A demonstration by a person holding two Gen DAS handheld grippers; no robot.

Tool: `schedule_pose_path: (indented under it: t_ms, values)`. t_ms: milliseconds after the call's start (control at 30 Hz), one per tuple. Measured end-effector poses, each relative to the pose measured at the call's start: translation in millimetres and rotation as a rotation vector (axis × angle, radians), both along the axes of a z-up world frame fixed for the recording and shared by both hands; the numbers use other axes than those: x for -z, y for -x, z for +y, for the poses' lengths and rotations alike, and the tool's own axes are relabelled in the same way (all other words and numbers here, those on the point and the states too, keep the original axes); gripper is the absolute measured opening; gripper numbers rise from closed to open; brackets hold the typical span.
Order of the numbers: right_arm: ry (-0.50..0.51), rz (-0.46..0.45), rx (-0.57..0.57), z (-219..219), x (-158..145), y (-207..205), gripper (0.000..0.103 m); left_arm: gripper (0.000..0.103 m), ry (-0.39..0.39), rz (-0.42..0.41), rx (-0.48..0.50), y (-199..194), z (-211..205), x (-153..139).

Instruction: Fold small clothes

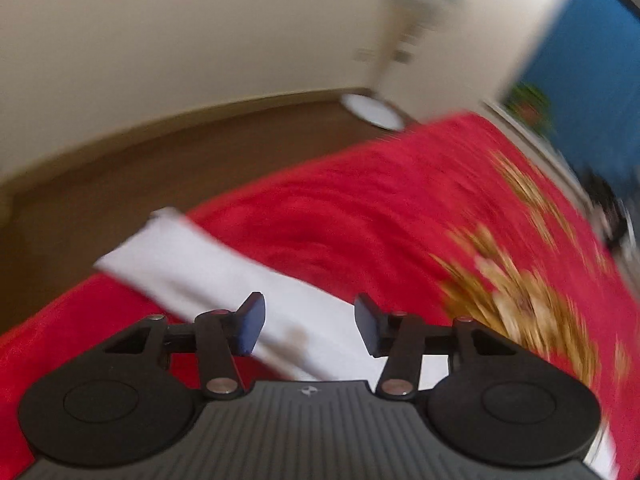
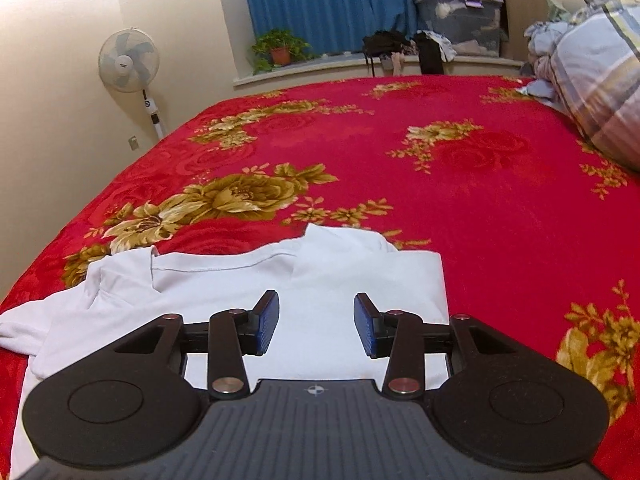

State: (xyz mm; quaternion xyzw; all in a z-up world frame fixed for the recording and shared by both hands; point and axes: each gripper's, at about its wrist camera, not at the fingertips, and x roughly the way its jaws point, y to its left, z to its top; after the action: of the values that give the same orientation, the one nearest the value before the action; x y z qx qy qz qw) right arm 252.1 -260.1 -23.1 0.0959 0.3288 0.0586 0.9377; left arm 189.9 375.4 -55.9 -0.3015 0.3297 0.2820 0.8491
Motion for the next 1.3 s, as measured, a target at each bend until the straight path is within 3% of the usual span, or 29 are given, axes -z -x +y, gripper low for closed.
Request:
schedule_pose_path:
  t_ms: [100,167,367,400,433,467,500,633,700,767,867,1000,1100,1133,1200,1300]
  values:
    - [-0.021,0.027,0.005,-0.7,3.1,-4.4,0.043,0.054,0.115,0.006,-0.164,21.4,41.5,16.6]
    - [-0.033,0.042,0.008,0.3,4.5,-7.0,0.043,0.040,0.181,0.004,-0.235,32.4,61.0,26.9]
    - [-0.032,0.063,-0.011,10.5,8.4,-14.7,0.043,0.037,0.346,-0.062,-0.340,49.4,89.3,47.6]
    - [-0.030,0.068,-0.016,12.7,9.2,-15.7,0.042,0.037,0.351,-0.069,-0.348,50.8,90.3,49.5]
    - [-0.029,0.073,-0.022,14.7,10.7,-16.5,0.042,0.029,0.354,-0.079,-0.358,51.7,91.7,50.1]
    - [-0.027,0.077,-0.026,16.1,11.7,-16.9,0.042,0.014,0.353,-0.087,-0.366,52.7,91.6,50.4]
    - [-0.023,0.080,-0.029,17.4,12.4,-17.0,0.042,0.009,0.348,-0.094,-0.375,53.2,91.3,50.7]
    - [-0.006,0.089,-0.026,17.1,13.4,-17.7,0.041,0.004,0.258,-0.143,-0.384,52.8,76.4,29.4]
    - [-0.005,0.098,-0.016,14.5,13.6,-18.5,0.039,0.004,0.144,-0.179,-0.325,43.8,57.4,6.4]
    - [-0.011,0.106,-0.008,11.3,13.8,-18.6,0.037,0.004,-0.010,-0.226,-0.204,31.8,21.0,-26.1]
    - [-0.023,0.109,-0.010,9.8,14.0,-17.8,0.035,0.004,-0.141,-0.341,0.090,17.9,-53.0,-66.3]
    - [-0.026,0.116,-0.028,11.6,16.6,-16.6,0.032,0.004,-0.119,-0.434,0.546,17.4,-160.0,-86.7]
    - [-0.040,0.130,-0.030,11.3,19.9,-16.8,0.032,0.015,-0.015,-0.364,0.982,14.1,-233.3,-76.0]
    - [-0.049,0.137,-0.028,10.4,21.4,-17.2,0.032,0.015,-0.059,-0.325,1.048,15.9,-251.4,-71.4]
    - [-0.074,0.157,-0.012,6.9,24.8,-18.9,0.032,0.015,-0.153,-0.295,1.064,17.9,-264.1,-65.3]
    - [-0.128,0.202,0.029,-2.4,31.0,-21.7,0.032,0.015,-0.089,-0.233,0.978,1.6,-241.2,-50.4]
